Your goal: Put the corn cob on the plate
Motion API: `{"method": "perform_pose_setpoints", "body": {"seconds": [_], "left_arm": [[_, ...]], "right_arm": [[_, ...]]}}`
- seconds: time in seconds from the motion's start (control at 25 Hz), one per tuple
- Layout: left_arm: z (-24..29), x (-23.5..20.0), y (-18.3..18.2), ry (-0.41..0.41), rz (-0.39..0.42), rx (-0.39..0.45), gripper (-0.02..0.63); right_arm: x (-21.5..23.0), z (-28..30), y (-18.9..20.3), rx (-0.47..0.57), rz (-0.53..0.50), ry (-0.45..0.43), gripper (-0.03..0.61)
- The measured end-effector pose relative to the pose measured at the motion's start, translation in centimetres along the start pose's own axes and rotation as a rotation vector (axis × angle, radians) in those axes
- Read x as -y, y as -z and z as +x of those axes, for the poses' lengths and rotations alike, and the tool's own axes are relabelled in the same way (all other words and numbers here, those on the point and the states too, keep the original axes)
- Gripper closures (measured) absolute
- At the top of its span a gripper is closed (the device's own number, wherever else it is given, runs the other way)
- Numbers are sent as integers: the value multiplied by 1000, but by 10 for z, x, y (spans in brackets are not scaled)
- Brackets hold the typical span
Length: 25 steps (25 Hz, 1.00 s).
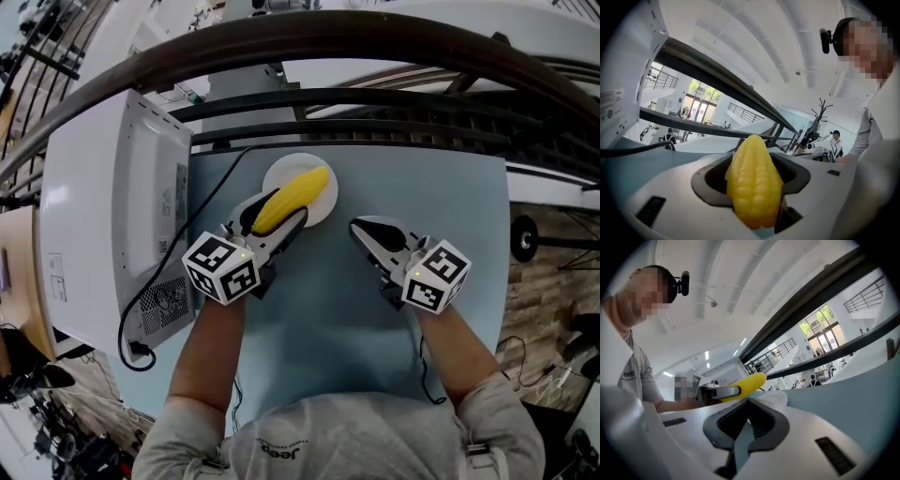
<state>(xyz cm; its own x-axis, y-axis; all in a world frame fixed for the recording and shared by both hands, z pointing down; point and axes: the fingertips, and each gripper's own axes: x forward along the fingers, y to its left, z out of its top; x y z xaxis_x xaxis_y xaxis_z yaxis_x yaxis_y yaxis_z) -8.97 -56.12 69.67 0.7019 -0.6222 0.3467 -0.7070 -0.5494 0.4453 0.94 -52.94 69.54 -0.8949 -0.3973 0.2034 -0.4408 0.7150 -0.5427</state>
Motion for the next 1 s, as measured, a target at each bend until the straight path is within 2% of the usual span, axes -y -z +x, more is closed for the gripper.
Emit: {"method": "perform_pose_setpoints", "body": {"seconds": [0.32, 0.72, 1.0], "left_arm": [[19, -24, 1, -63, 54, -53, 362], [39, -42, 17, -140, 132, -160, 362], [51, -40, 42, -151, 217, -278, 362]], "right_arm": [[4, 8, 3, 12, 11, -16, 561], [9, 9, 8, 15, 23, -20, 561], [7, 11, 11, 14, 30, -35, 561]]}}
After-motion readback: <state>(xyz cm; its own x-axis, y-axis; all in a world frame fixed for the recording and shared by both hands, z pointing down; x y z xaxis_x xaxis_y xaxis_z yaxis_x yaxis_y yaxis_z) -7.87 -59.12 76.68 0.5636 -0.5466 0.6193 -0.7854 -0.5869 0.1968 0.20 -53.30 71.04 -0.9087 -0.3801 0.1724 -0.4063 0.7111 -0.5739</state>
